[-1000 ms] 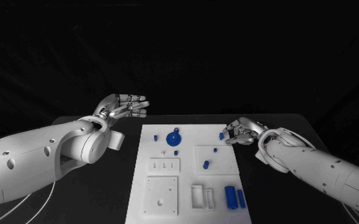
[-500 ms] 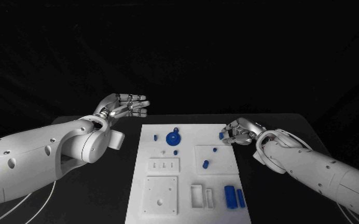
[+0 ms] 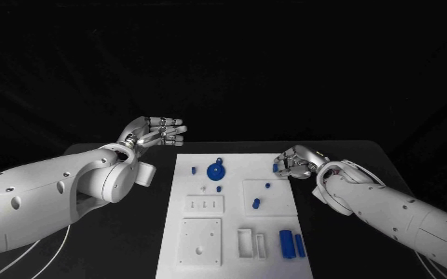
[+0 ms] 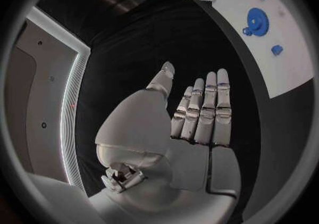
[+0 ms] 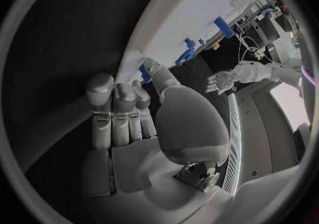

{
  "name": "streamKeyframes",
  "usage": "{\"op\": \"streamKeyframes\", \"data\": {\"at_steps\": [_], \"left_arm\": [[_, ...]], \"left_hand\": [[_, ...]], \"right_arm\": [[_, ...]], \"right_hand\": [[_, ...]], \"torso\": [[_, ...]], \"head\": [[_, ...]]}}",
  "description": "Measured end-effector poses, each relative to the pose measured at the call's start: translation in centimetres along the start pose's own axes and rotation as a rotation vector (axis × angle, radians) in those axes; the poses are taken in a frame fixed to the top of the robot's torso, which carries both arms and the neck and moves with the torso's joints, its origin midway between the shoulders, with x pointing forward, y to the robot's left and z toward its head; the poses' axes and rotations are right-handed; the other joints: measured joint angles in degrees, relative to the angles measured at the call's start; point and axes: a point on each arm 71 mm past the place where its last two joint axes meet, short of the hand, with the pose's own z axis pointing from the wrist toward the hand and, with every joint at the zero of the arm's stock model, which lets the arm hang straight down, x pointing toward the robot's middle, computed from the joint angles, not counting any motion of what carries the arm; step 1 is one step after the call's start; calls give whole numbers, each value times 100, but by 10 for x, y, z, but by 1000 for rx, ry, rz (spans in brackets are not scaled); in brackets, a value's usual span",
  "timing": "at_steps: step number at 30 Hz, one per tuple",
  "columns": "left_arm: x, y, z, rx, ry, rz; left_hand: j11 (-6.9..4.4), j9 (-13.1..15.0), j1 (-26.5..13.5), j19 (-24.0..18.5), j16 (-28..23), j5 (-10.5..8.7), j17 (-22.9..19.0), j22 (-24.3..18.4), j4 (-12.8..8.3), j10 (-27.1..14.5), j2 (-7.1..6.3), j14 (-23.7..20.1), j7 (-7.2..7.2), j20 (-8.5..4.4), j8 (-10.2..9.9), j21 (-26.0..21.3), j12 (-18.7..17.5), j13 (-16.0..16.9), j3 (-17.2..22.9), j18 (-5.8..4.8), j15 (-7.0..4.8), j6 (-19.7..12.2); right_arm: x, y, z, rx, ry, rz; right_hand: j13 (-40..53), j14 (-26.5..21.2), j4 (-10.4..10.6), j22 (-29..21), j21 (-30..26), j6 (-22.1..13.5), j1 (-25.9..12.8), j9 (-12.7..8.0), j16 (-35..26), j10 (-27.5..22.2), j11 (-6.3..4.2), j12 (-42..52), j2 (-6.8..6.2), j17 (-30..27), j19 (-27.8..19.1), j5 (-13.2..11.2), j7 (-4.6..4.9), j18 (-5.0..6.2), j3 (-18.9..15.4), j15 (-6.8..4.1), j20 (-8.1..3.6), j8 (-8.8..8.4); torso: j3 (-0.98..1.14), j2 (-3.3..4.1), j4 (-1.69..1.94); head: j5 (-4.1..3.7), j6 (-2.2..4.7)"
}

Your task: Assemble the parts on the task board

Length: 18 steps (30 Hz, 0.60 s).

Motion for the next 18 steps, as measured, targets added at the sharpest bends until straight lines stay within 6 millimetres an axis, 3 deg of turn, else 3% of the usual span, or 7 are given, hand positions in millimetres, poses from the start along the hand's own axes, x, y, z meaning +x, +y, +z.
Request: {"op": "streamKeyframes", "data": {"at_steps": [10, 18], "left_arm": [[0, 0, 0, -1, 1, 0], [0, 0, 0, -1, 1, 0]], "left_hand": [[0, 0, 0, 0, 0, 0, 0, 0, 0, 0, 0, 0, 0, 0, 0, 0, 0, 0, 0, 0, 0, 0], [0, 0, 0, 0, 0, 0, 0, 1, 0, 0, 0, 0, 0, 0, 0, 0, 0, 0, 0, 0, 0, 0]], "right_arm": [[2, 4, 1, -11, 5, 5], [2, 5, 1, -13, 6, 6]], "right_hand": [[12, 0, 0, 0, 23, 86, 0, 0, 0, 1, 1, 15, 0, 11, 0, -16, -32, -18, 0, 0, 0, 0], [31, 1, -34, 0, 27, 337, -54, 0, 0, 33, -11, 38, 99, 35, 0, -171, -86, -19, 160, 0, 0, 0]], "torso": [[3, -1, 0], [4, -1, -1]], "head": [[-7, -2], [-2, 5]]}}
